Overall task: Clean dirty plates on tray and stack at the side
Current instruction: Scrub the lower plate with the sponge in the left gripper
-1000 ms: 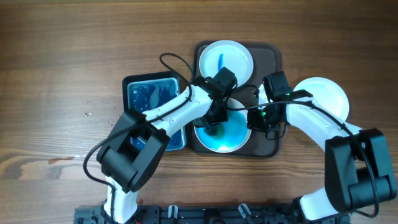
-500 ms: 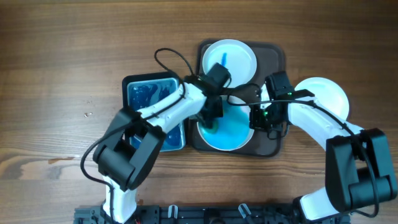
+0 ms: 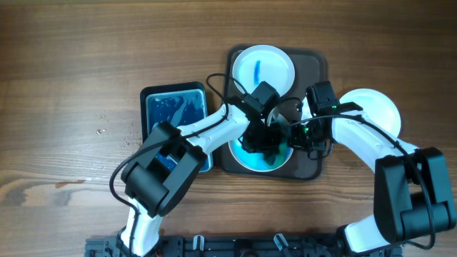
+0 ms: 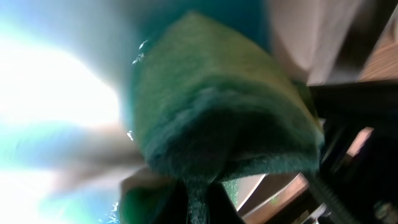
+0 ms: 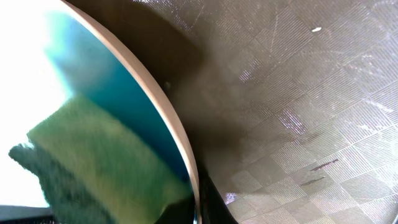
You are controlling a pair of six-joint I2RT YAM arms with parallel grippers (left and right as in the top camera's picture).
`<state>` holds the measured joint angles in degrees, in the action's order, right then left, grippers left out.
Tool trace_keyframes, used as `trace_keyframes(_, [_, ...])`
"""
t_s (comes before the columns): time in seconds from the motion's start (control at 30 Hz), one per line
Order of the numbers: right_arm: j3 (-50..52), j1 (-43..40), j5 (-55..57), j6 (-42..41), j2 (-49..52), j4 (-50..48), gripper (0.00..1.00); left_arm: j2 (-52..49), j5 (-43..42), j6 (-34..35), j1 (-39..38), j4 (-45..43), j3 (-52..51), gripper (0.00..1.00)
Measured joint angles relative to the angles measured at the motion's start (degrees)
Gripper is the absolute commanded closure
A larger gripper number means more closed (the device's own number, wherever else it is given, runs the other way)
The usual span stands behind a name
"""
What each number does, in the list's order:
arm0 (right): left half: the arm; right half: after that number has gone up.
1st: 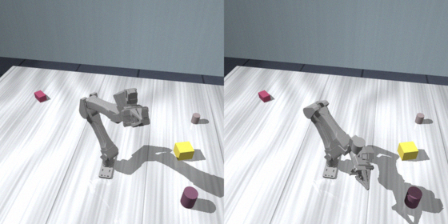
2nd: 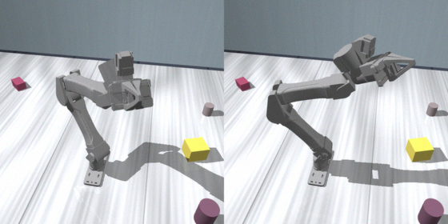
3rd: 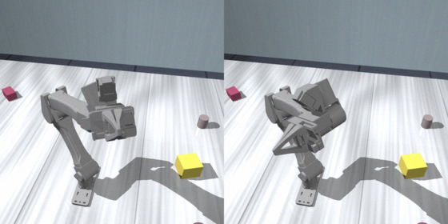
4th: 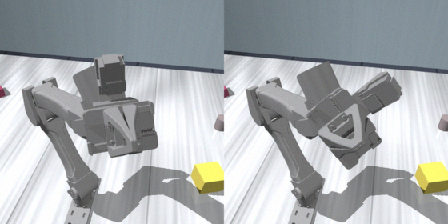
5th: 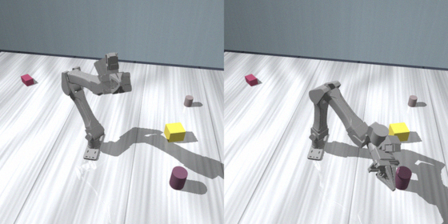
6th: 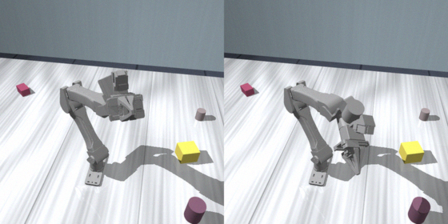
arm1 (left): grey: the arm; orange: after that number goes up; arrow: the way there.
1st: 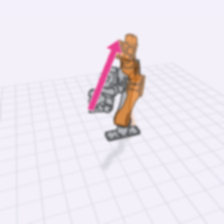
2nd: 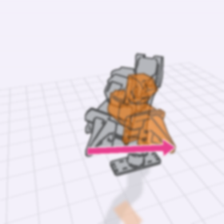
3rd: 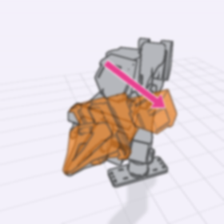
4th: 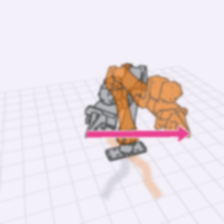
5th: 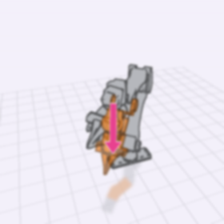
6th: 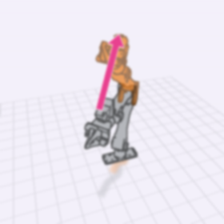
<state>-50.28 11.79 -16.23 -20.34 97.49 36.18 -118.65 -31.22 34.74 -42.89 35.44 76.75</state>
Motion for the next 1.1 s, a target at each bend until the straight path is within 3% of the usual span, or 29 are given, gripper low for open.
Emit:
trace_keyframes(0.27, [0.0, 1.0, -1.2, 0.0, 0.0, -0.3, 0.96, 0.7, 4.2, -1.7, 3.6, 11.1, 0.6, 0.96])
trace_keyframes(0.53, [0.0, 1.2, -1.4, -0.5, 0.0, -0.5, 0.96, 5.2, 22.9, -1.9, 7.6, 14.5, -0.3, 0.96])
trace_keyframes(0.67, [0.0, 1.2, -1.4, -0.5, 0.0, -0.5, 0.96, 6.3, 27.6, -1.9, 7.8, 14.5, -0.4, 0.96])
trace_keyframes(0.87, [0.0, 1.2, -1.5, -0.5, 0.0, -0.5, 0.96, 7.2, 25.0, -2.2, 7.9, 14.1, -0.5, 0.96])
trace_keyframes(1.1, [0.0, 1.2, -1.5, -0.5, 0.0, -0.5, 0.96, 13.8, 12.5, -5.6, 10.2, 13.3, -0.8, 0.96])
